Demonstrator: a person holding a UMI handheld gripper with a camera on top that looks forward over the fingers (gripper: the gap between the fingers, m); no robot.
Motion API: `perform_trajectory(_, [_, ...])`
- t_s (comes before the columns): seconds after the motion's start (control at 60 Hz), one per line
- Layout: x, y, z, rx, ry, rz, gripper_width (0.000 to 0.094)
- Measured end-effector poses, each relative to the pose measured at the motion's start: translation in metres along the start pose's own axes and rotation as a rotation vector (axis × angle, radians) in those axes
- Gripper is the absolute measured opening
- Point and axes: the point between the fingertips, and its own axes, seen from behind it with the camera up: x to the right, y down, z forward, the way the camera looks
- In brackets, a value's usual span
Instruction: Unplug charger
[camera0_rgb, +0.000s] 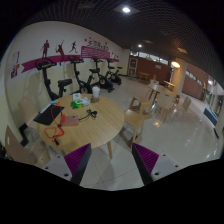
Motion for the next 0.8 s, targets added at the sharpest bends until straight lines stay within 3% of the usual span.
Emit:
perform_trajectory(0.233, [-0.034,-0.012,-0.004,-0.003,-0.073,-0.045,0.0859])
perform_trajectory(0.667, [-0.253,-0.025,0.073,0.046,-0.295,-0.119,0.0859])
perform_trajectory(0.8, [-0.294,-0.030,0.107,0.087,-0.318,-0.094,0.0858])
